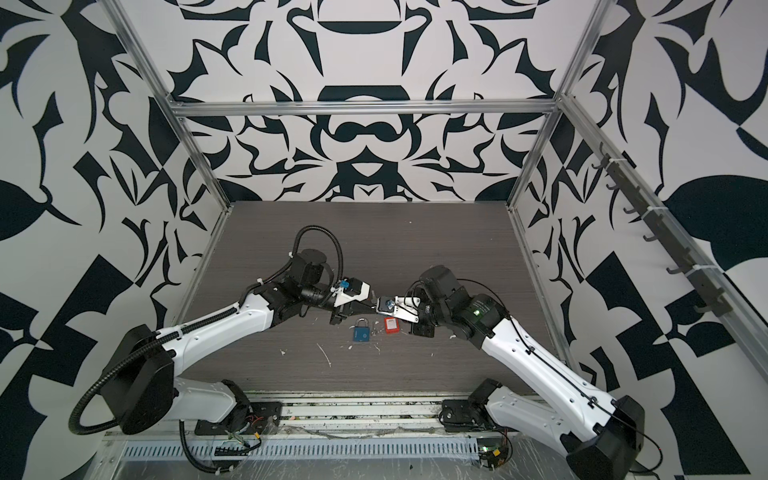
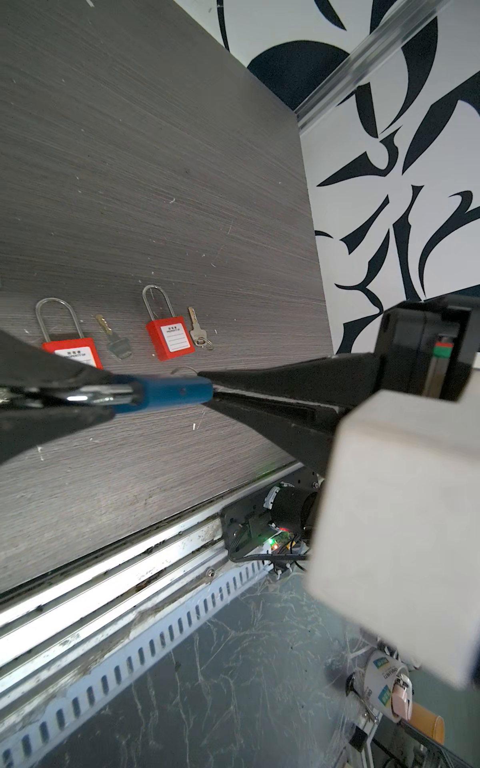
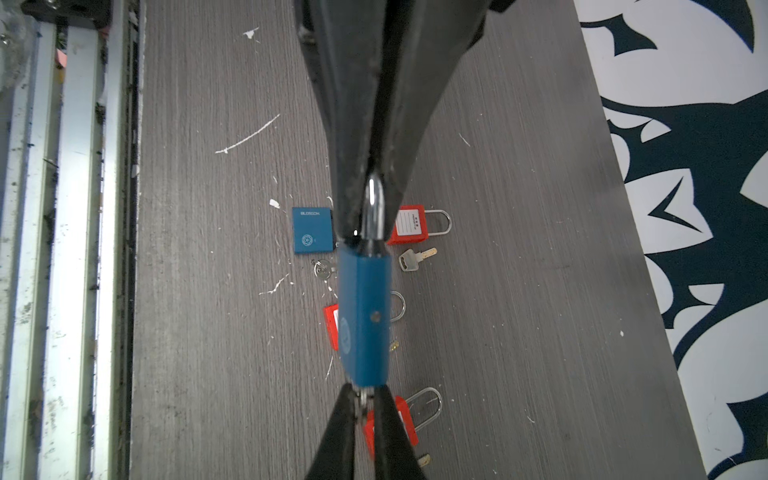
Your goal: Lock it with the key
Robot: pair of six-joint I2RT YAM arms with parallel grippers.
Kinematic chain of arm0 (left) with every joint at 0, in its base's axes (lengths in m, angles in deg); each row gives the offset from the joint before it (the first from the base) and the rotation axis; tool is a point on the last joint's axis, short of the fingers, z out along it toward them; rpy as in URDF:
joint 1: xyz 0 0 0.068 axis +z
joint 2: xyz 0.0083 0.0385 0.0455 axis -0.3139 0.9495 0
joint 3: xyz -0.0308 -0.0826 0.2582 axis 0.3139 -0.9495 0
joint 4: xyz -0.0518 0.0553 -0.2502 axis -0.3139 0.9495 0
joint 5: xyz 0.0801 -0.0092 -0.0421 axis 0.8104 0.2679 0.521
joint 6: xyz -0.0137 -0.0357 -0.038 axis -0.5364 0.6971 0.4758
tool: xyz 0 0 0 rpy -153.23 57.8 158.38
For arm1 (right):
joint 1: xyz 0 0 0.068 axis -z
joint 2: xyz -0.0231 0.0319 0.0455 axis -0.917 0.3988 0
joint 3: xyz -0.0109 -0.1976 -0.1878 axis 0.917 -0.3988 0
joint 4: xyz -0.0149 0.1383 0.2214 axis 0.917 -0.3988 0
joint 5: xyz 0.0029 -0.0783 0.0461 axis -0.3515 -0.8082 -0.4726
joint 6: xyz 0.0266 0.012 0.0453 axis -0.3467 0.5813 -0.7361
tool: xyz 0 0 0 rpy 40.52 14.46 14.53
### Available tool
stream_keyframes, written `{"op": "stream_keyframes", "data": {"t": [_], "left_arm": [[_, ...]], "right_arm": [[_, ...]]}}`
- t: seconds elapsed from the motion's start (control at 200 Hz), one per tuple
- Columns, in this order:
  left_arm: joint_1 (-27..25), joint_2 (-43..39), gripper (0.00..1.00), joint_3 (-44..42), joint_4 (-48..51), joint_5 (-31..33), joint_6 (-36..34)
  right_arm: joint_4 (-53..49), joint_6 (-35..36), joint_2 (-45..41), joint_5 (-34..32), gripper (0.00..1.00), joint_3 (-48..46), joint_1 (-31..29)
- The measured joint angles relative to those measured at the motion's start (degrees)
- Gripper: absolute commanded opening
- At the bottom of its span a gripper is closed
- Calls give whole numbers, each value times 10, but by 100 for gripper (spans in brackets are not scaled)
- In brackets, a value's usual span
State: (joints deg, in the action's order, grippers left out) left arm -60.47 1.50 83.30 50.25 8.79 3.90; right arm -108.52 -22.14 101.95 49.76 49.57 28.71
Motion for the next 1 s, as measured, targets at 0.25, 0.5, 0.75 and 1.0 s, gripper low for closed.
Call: {"op": "stream_keyframes", "data": {"t": [0.25, 0.5, 0.75, 1.0], "left_arm": [[-1, 0, 0, 4, 22, 0, -23], [2, 39, 0, 89, 110, -3, -82], [11, 113, 0, 181, 184, -37, -133], [20, 140, 0, 228, 219, -53, -174]], "right_arm": [[-14, 10, 12, 21, 1, 7, 9], [-18, 17, 0, 64, 0, 8, 59], [-17, 7, -21, 70, 0, -16, 99], [-43, -19, -73, 64, 0, -76, 118]]}}
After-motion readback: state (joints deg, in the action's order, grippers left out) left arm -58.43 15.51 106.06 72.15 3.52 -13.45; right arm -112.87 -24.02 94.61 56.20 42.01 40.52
